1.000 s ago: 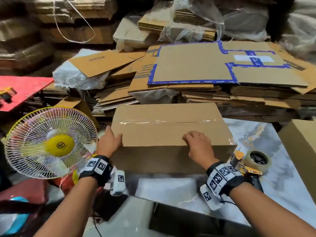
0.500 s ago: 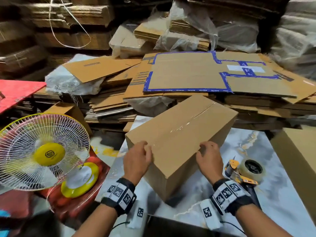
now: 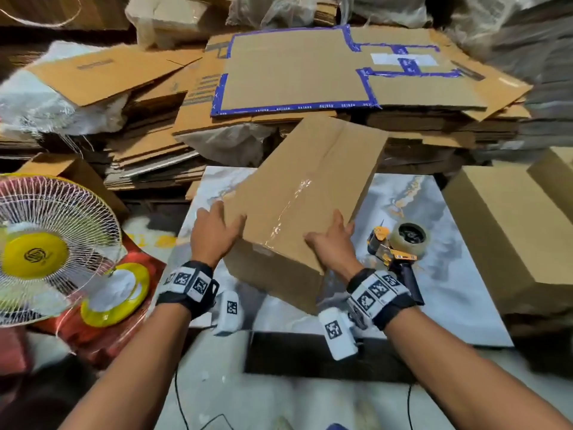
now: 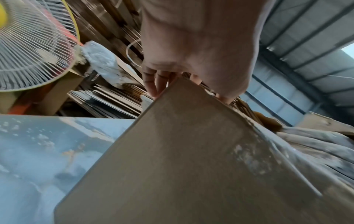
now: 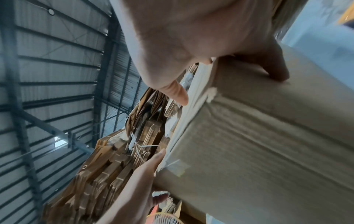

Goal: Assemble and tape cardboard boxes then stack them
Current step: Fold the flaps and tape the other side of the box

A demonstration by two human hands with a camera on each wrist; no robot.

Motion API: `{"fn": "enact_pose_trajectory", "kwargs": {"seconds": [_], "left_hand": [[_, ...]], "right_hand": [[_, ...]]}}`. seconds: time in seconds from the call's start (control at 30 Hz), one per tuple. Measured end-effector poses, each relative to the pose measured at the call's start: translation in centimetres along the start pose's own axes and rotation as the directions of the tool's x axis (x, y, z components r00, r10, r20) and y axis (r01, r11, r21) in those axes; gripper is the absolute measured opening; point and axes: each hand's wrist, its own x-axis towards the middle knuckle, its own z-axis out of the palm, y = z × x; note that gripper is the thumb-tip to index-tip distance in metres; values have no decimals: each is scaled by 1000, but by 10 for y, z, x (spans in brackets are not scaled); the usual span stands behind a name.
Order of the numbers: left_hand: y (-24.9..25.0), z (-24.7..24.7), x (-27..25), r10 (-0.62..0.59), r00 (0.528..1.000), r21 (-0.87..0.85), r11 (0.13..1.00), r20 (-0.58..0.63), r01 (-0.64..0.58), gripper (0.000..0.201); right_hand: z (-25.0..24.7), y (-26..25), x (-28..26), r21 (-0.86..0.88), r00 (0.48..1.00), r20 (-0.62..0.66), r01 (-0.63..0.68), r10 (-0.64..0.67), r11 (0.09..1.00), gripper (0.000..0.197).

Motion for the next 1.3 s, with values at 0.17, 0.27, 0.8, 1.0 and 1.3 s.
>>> {"fn": "enact_pose_trajectory", "kwargs": {"seconds": [0.17,0.27,0.8,1.0,1.3], "left_hand": [[34,28,-33,106,994,78,991,15,-106,55],[47,36,-53,95,995,86,992,5,-95,46],[155,86,-99,504,864,263,831,21,-491,57],[195,138,-99,509,853,281,807,115,-519,67],[192,152,-99,489,870,367,800,60,-475,59]], "right_hand": [[-43,28,13,40,986,-165,33,-26,999,90],[-66,42,20,194,985,-152,109,-80,975,73],[-117,145,60,495,855,-390,-118,342,861,23],[-126,216,82,237,850,-227,-426,476,873,34],[-102,294,140,397,836,182,-544,518,739,52]]}}
